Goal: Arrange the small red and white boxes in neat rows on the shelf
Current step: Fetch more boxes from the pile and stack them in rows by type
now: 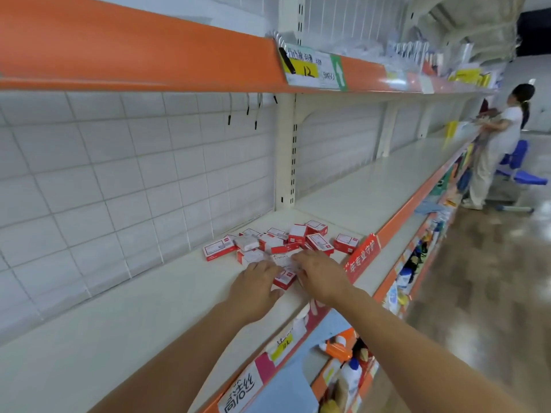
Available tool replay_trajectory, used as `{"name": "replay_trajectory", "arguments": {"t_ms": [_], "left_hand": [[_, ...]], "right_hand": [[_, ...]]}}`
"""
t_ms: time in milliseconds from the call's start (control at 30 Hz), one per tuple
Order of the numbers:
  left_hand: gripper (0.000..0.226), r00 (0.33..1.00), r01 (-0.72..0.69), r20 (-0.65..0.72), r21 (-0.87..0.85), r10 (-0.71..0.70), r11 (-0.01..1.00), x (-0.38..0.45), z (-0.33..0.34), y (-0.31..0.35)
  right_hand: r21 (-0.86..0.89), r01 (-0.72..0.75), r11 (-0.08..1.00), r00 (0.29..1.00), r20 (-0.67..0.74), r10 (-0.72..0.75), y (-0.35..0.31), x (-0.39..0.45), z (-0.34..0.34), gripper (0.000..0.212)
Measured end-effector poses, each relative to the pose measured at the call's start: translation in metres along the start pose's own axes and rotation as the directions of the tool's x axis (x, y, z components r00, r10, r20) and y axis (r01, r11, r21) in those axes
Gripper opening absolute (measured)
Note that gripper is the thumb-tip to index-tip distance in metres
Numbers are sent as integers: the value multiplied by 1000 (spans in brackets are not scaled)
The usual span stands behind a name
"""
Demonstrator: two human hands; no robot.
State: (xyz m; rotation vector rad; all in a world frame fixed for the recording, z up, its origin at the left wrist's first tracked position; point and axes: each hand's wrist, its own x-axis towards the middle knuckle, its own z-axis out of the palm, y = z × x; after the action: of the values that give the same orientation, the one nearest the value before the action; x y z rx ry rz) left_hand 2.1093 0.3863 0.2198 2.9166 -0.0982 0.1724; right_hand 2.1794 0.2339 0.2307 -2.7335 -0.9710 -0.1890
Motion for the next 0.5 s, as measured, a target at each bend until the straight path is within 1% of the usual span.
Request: {"name": "replay_trajectory", "arguments": {"t_ms": [133, 267, 400, 500], "left_hand": [[52, 999, 21, 26, 41, -22, 999, 10, 3, -2], [53, 998, 40, 47, 80, -44, 996, 16, 5, 2], [51, 998, 53, 7, 119, -55, 991, 19, 3, 4], [47, 996, 81, -44, 153, -75, 985, 18, 2, 6]], "right_hand": [[34, 63, 997, 998, 8, -64, 6, 20, 5, 38], [39, 93, 995, 995, 42, -94, 13, 37, 9, 39], [6, 108, 994, 990, 94, -108, 18, 46, 13, 49], [-45, 121, 992, 991, 70, -117, 18, 50, 15, 46]]}}
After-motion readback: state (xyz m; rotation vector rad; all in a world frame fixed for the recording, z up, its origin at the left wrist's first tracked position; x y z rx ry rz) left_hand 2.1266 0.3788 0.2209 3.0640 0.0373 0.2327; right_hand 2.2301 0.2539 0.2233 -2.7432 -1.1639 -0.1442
